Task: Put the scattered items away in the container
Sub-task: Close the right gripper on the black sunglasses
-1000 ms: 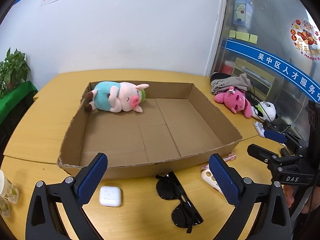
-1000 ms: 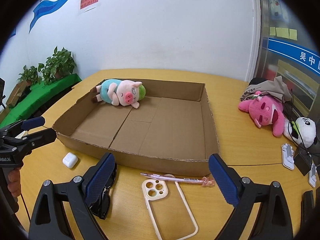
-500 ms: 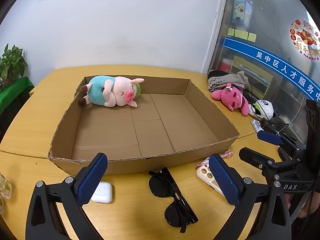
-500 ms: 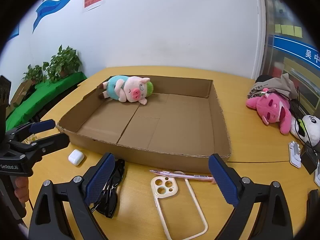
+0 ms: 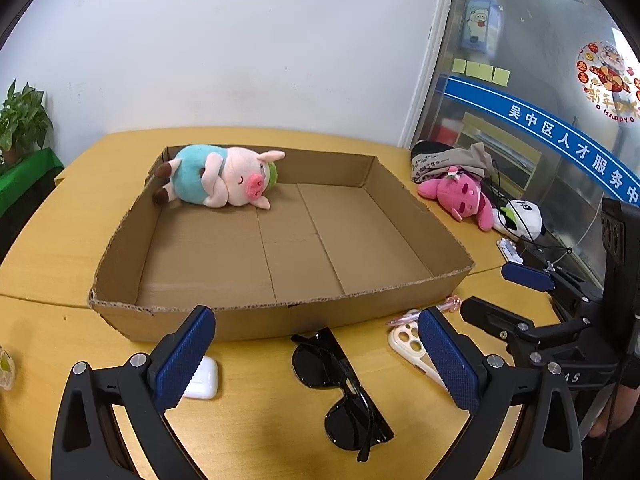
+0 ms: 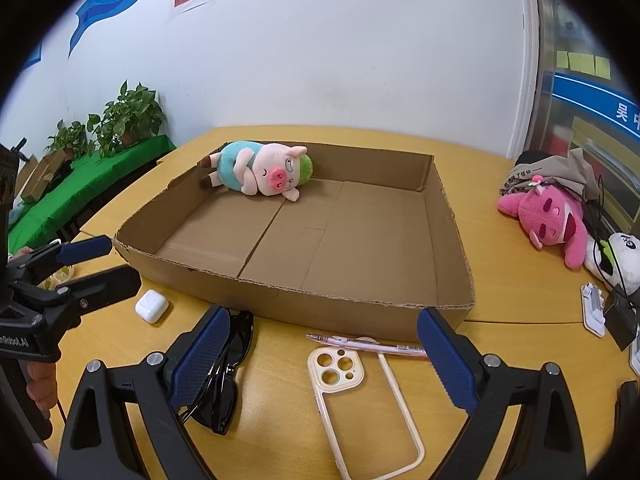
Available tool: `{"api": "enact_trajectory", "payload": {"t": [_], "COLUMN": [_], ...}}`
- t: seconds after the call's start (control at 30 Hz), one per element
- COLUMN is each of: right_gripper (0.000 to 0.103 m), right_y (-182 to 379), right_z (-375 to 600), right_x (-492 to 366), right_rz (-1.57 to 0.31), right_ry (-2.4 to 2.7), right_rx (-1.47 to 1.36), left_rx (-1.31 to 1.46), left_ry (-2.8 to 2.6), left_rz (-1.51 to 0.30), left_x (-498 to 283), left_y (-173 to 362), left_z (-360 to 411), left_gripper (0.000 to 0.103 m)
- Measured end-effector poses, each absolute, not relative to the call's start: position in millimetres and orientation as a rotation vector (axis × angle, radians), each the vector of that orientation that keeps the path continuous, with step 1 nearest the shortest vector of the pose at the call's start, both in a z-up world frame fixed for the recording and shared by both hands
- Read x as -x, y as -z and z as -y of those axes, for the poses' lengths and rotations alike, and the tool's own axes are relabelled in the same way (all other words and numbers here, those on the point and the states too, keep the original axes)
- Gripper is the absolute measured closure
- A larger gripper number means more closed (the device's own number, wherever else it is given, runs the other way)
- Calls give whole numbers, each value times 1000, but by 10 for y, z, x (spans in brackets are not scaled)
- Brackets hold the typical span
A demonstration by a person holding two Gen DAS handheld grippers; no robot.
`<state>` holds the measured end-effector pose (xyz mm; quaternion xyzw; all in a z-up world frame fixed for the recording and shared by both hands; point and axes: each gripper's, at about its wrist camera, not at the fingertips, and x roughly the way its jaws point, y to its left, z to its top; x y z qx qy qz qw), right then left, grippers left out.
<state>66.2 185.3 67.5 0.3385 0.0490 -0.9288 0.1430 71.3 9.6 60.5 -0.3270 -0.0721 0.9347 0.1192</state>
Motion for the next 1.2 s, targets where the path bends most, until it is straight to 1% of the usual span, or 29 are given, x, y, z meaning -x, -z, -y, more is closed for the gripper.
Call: {"api": "enact_trajectory", "payload": {"t": [0.27,0.5,0.7,0.9,0.97,1.0,1.03,1.07,1.17,1.2], "right_gripper": [7,7,7,9,9,10,15,16,28,38], "right_y": [-521,-209,27,294,363,394,422,441,421,399], "right_z": [-1813,-1616,-1298,-1111,-1064,-1042,-1035,-1034,-1019,-1035], "right_x": [-715,-808,-852,-797,-810,-819,-822,-830,-866,-873], "right_rz": [-138,-68,-77,-151,-224,-265,-279,-287,-358,-360], "right_ry": [2624,2427,2289,2267,2282,2288,2281,2278,2307,2310], "right_rx": [-1035,-1142,-1190,-1246,-1251,-1250,-1255,-1254,-1231,-1221], "left_rx": [1012,1102,1141,1173,1191,1197,1201,1211,1231,1232], "left_ry": [-2679,-2577,-2525,-2494,-2487,-2477,-2465,-2456,-2427,-2409], "left_rz": [282,451,529,554,578,596,609,619,633,644], "left_x": [-807,-848,-804,-788,-767,-759,-749,-736,-694,-681], "left_y": [-451,-191,-71,11,40,61,81,106,161,178], "left_z": [55,217,274,291,307,310,310,301,256,239], "left_gripper": [0,0,0,0,1,1,1,1,1,1]}}
